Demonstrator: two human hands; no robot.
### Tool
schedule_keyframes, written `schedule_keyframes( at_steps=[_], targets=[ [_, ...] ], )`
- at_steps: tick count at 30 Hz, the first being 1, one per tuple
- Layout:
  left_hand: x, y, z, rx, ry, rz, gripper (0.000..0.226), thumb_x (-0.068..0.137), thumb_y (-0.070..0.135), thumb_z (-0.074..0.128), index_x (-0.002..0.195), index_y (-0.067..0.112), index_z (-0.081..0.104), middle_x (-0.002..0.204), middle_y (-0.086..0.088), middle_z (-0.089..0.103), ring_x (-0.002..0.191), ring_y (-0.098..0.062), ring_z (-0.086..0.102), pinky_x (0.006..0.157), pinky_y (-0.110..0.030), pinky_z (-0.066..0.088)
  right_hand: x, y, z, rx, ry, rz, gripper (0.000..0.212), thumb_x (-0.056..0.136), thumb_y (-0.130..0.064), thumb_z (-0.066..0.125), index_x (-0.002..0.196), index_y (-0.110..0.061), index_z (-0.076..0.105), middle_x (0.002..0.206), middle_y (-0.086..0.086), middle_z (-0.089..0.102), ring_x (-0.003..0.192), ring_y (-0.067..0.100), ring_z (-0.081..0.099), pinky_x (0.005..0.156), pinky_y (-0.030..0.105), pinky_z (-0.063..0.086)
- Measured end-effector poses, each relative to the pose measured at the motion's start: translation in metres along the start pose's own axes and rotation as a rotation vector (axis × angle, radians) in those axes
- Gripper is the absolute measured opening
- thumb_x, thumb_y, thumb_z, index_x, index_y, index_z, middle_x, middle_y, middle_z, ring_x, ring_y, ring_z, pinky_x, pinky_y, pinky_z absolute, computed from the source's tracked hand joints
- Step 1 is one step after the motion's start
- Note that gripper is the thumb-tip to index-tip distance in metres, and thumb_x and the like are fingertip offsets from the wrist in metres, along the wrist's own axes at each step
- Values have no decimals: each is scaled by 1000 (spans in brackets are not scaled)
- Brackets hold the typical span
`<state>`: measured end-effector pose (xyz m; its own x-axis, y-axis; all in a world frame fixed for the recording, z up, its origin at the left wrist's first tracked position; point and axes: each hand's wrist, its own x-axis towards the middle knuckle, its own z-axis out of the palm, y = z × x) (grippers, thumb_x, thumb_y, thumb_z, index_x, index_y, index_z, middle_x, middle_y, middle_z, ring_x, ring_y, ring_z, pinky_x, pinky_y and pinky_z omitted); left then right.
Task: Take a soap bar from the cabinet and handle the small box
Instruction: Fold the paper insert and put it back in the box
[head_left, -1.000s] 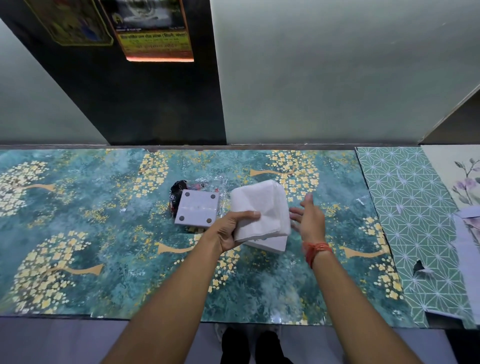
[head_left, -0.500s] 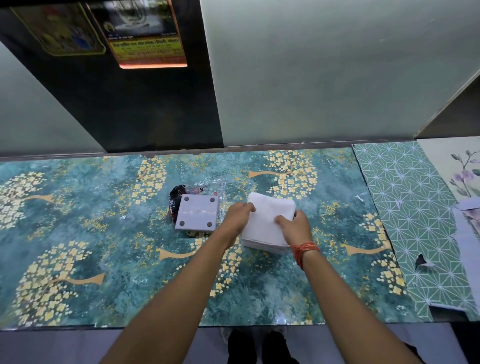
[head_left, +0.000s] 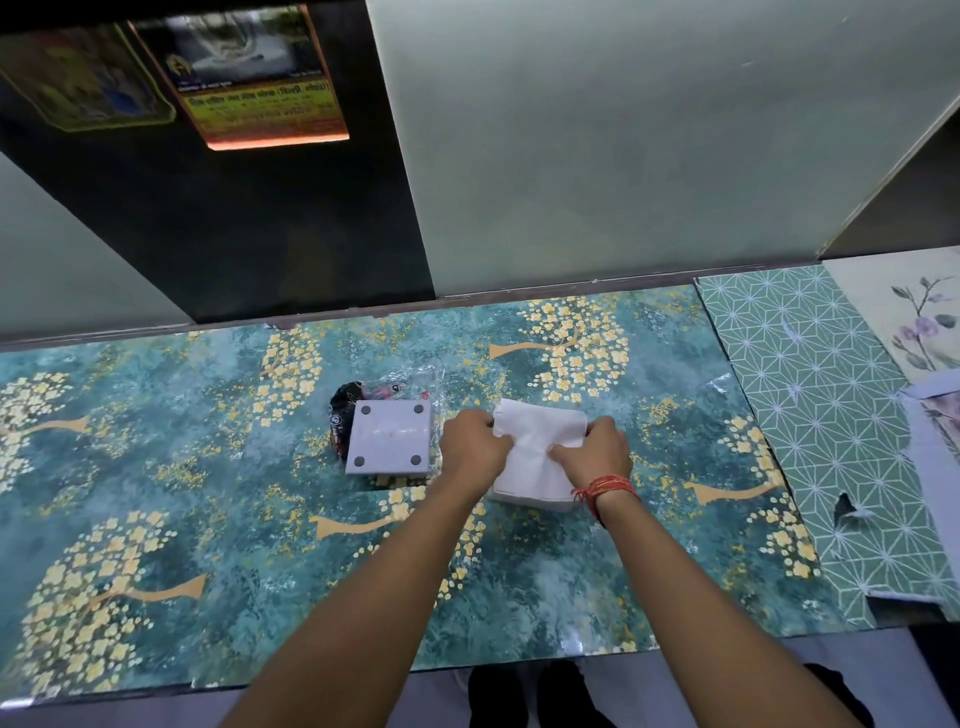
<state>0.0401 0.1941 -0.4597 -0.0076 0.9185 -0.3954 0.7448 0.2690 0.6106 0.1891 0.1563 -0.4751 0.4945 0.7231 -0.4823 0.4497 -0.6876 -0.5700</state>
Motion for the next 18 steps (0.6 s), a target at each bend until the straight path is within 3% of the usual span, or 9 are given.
schedule_keyframes(
  at_steps=[2,3,6,9,11,15,18],
  targets=[
    [3,-1,-1,48,-17,-59,26,76,28,75,66,13,56,64,-6,55,63,-26,55,46,-28,25,5,0,-1,54,-50,97,84,64,-31,84,128,2,40,131,24,51,112,41,58,89,46,53],
    [6,-4,0,61,-35,-94,26,75,30,76,71,13,57,66,-10,55,66,-27,57,46,-29,23,6,1,-1,65,-71,132,89,64,-29,85,132,2,35,133,25,48,115,42,56,91,48,52],
    [14,-15,7,55,-70,-135,45,77,32,76,111,7,60,108,-13,66,103,-32,63,63,-30,37,9,8,5,38,-69,136,95,64,-32,87,134,0,31,136,25,47,118,43,54,94,47,50],
    [15,-24,15,59,-90,-82,47,83,31,71,122,8,56,121,-13,65,107,-31,62,75,-29,41,6,13,10,28,-54,111,91,65,-38,85,131,0,36,134,23,49,117,42,55,95,48,49],
    [13,-28,14,51,-58,2,51,82,30,72,125,11,53,120,-12,63,104,-30,62,75,-29,42,-1,14,7,-47,-13,17,82,69,-36,83,128,-2,38,132,21,48,116,42,54,94,46,48],
    [10,-35,5,28,-19,313,35,75,22,75,102,21,52,113,-2,46,99,-25,56,81,-36,50,-18,4,-2,-278,149,-398,59,78,-22,74,128,-9,46,126,15,48,116,36,46,97,41,41],
    [15,-37,-1,200,-216,362,46,74,23,74,117,25,60,137,-6,34,117,-28,50,92,-30,43,-22,-16,3,-479,-60,-538,51,85,-13,65,133,-13,47,131,12,45,121,33,44,98,38,41]
  ],
)
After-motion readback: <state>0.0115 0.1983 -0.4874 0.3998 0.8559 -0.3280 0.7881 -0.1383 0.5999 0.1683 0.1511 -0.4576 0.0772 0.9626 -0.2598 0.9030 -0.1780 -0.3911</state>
